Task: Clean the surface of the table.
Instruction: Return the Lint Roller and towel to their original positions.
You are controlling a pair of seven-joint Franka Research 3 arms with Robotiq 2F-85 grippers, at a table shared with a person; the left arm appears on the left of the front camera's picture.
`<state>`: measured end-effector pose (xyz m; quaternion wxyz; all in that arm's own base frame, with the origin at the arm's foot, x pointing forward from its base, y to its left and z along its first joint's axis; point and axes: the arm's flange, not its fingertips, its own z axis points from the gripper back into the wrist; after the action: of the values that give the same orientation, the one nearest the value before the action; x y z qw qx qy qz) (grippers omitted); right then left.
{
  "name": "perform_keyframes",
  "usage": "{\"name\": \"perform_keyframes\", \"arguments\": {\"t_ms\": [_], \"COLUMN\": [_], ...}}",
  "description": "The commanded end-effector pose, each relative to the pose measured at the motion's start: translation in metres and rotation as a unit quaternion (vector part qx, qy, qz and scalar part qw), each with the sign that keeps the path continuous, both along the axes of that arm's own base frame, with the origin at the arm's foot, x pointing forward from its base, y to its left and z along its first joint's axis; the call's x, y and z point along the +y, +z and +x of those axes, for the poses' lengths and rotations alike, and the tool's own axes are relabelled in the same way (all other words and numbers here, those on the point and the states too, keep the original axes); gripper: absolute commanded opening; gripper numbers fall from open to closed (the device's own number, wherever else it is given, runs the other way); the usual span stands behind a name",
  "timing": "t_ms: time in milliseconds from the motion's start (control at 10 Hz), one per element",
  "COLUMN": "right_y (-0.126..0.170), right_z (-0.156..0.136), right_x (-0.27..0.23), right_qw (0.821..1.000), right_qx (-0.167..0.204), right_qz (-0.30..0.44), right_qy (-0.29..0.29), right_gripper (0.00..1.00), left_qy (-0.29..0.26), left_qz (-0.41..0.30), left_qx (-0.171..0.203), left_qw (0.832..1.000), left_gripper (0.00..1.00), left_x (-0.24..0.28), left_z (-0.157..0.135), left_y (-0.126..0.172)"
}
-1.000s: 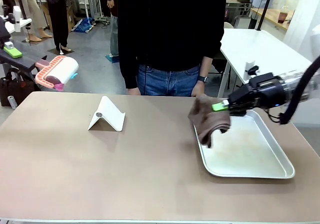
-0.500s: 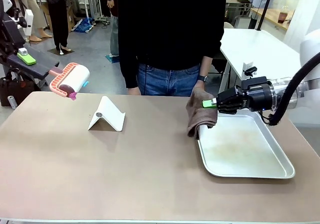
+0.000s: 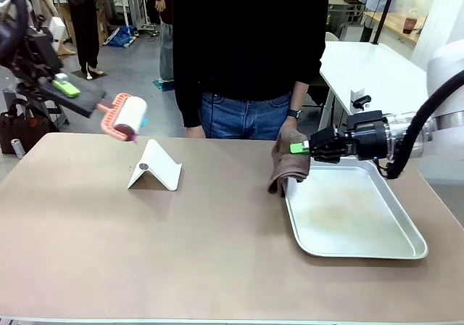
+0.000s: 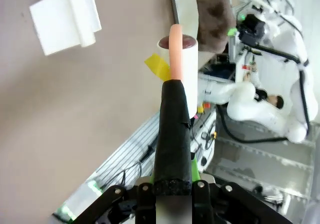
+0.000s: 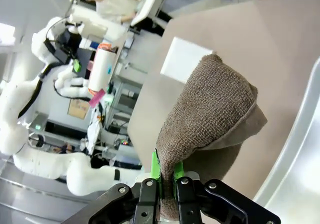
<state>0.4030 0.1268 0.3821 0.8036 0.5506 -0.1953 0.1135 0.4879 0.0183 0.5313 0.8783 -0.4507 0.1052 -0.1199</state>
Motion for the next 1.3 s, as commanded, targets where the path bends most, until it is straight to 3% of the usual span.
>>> {"name": "perform_keyframes", "arguments": {"t_ms": [0, 200, 700, 1200], "right_y": [-0.015, -0.027, -0.054, -0.057], "right_z": [0.013, 0.023, 0.020, 0.017], "right_x": [0.044, 0.068, 0.100, 0.094], "right_qw": [0.999, 0.999, 0.997, 0.994], "right_qx": [-0.039, -0.036, 0.011, 0.025], "right_qz": [0.001, -0.011, -0.020, -0.013], "right_qy": [-0.007, 0.000, 0.077, 0.108], "right_gripper": [0.11, 0.11, 0.11, 0.11], "left_qy": [0.048, 0.065, -0.025, -0.022], "left_qz": [0.026, 0.046, 0.043, 0.100], "left_qx": [-0.013, -0.037, -0.070, -0.027], "left_qw": [0.998, 0.996, 0.996, 0.994], "left_gripper": [0.22, 0.22, 0.22, 0.22], "left_x": [-0.038, -0.058, -0.114, -0.140], "left_z": [-0.023, -0.025, -0.025, 0.017], "left_y": [-0.003, -0.010, -0.044, -0.097]}}
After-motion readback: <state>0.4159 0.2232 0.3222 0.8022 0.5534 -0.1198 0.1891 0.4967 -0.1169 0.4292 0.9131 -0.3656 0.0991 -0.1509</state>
